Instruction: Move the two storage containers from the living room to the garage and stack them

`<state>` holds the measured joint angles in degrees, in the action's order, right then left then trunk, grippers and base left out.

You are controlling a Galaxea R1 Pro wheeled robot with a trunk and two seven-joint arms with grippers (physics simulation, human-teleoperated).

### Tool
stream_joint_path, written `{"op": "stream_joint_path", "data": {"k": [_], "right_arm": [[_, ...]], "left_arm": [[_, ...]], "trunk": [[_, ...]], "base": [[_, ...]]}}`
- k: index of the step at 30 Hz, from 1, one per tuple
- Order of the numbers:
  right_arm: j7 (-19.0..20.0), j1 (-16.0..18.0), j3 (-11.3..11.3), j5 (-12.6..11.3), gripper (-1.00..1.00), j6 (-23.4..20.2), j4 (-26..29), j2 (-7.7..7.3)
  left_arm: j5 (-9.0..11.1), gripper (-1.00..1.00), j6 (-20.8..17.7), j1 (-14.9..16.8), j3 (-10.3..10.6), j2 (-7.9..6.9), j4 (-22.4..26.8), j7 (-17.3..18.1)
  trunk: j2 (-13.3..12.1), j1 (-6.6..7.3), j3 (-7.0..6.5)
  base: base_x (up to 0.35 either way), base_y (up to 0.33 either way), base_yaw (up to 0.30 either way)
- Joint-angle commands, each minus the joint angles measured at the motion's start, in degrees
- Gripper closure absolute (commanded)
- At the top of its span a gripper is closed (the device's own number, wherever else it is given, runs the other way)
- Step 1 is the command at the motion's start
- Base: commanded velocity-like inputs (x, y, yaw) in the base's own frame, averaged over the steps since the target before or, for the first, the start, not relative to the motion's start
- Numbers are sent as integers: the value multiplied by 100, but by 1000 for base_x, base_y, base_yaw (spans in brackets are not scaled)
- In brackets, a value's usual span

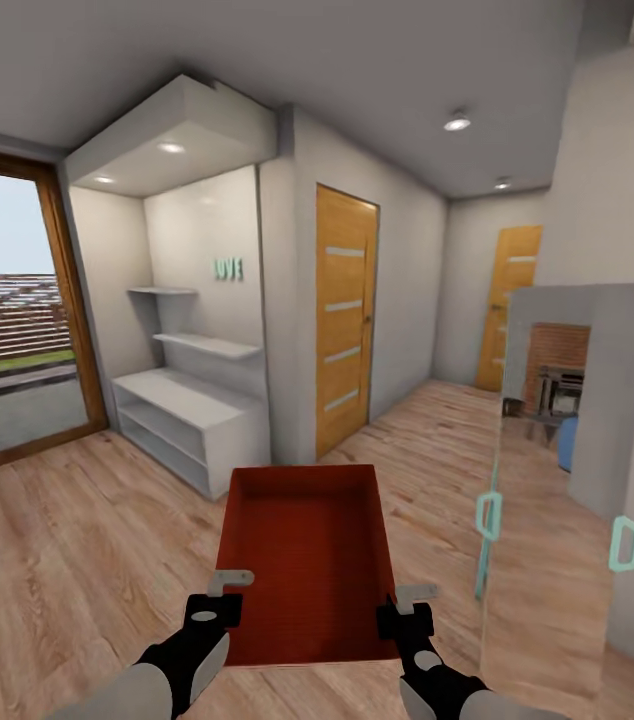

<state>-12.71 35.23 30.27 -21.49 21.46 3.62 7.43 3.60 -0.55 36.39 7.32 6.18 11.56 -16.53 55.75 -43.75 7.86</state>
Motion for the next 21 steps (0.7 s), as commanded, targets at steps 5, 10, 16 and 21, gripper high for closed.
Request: {"op": "stream_joint_path", "data": {"k": [5,10,16,21], "right_arm": [[37,2,76,5,100,-11,-2,3],[38,2,76,8,100,-11,-1,4],[36,2,76,7,100,-11,-2,4],[34,2,76,6,100,-11,-2,4]], "left_arm": [[302,100,-13,8,-161,15,70,62],[300,100,-14,8,-161,19,68,62],[303,100,-12,8,-162,23,71,62],[301,100,-14,8,-161,22,72,62]], "trunk": [[6,-4,9],[6,-4,9],[6,-4,9],[6,-4,9]], "base": [[321,78,-257],[321,100,-258],[321,104,-258],[321,104,-258]]}}
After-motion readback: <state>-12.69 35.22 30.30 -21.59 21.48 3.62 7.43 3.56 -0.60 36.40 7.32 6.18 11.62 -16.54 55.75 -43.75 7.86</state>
